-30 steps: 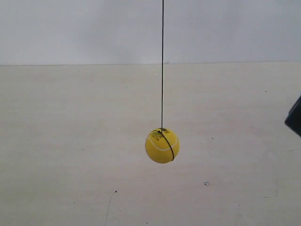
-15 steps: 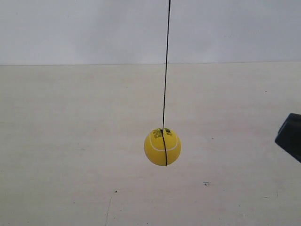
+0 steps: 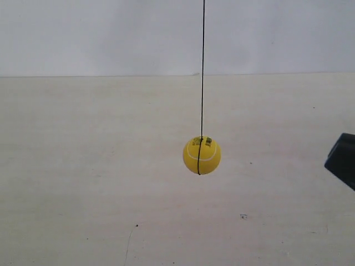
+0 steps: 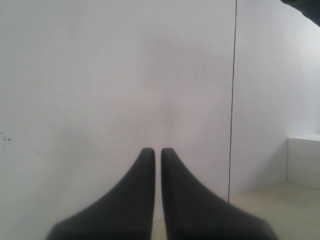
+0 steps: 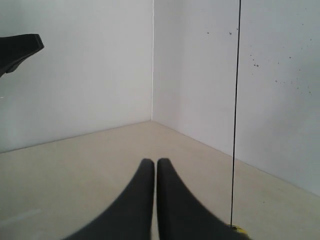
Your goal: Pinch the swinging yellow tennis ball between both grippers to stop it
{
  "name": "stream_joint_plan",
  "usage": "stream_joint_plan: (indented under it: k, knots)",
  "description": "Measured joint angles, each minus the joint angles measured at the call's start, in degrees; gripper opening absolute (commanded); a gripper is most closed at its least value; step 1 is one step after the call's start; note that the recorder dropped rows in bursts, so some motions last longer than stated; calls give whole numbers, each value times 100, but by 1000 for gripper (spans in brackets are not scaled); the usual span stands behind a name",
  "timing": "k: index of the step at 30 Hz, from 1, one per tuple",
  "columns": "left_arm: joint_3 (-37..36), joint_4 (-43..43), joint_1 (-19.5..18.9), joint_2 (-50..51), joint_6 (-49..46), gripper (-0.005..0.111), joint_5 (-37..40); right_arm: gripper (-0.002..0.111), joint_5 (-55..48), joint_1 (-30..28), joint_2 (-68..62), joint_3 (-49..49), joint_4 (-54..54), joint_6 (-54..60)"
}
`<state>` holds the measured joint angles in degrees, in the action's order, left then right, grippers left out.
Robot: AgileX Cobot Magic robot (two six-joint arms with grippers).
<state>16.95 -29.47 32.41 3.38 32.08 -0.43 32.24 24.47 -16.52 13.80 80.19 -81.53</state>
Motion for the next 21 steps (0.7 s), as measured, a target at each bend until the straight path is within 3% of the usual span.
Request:
stream_joint_plan:
  k: [5,8,12,15,21]
  knots:
    - [0,0,0,0,0,5,0,0,-143,14,0,0,-60,177]
    - [0,0,0,0,0,5,0,0,-910,14,0,0,-741,754]
    - [0,0,0,0,0,5,0,0,-2402,14,3,0,-2834,2711]
    - [0,0,0,0,0,5,0,0,-3125,14,25,0,-3610,3840]
    - [0,0,0,0,0,5,0,0,-3540,-364,291,-10,-4969,5719]
